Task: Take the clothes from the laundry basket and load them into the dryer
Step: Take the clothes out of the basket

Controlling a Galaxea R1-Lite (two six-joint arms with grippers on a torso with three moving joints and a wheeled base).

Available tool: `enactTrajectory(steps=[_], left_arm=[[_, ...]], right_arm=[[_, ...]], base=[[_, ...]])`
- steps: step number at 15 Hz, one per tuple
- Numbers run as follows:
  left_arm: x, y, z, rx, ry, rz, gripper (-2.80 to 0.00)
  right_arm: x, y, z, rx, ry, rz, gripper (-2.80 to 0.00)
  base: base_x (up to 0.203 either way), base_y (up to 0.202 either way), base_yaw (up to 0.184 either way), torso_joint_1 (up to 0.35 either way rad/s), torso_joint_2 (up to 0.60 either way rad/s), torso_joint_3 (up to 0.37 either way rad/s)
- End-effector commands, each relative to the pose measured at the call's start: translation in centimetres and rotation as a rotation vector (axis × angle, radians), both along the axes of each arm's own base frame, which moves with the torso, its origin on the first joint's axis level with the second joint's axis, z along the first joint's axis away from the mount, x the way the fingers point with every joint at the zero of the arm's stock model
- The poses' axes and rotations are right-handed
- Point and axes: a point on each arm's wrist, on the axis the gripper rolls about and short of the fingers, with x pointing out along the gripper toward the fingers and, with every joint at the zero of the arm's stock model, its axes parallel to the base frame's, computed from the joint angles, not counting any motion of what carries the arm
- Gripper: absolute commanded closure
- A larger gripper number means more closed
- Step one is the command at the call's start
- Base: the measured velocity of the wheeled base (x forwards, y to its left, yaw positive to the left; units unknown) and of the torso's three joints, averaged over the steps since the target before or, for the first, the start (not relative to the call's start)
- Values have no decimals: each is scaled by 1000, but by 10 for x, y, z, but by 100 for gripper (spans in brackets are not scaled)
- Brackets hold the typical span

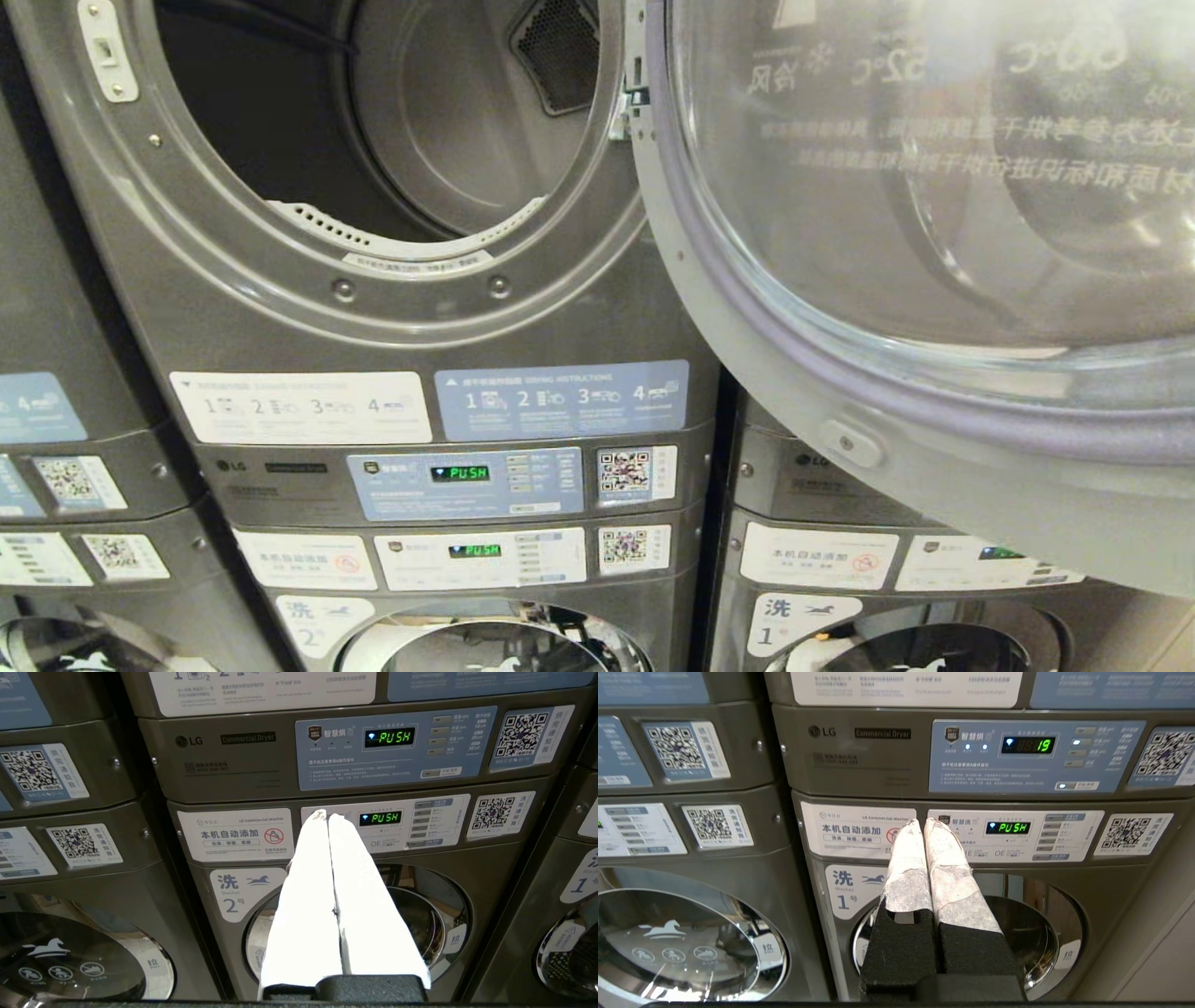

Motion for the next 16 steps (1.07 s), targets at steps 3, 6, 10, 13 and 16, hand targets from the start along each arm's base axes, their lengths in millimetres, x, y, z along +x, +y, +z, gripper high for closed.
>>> enactTrajectory(steps=[3, 6, 10, 13, 16], left_arm=[[0, 0, 0, -9, 0, 3, 0], [0, 0, 0, -24, 0, 4, 0], [0, 0, 0, -34, -2, 11, 0], [0, 0, 0, -50, -2, 13, 0], [0, 0, 0, -52, -2, 15, 0]], right_arm=[[0, 0, 0, 0, -1, 0, 0], [0, 0, 0, 0, 0, 0, 0], [0, 0, 0, 0, 1, 0, 0], [0, 0, 0, 0, -1, 0, 0], [0, 0, 0, 0, 1, 0, 0]], base=[[0, 0, 0, 3, 0, -184], [0, 0, 0, 3, 1, -43], [0, 0, 0, -55, 125, 48], [0, 0, 0, -55, 125, 67], [0, 0, 0, -56, 125, 61]])
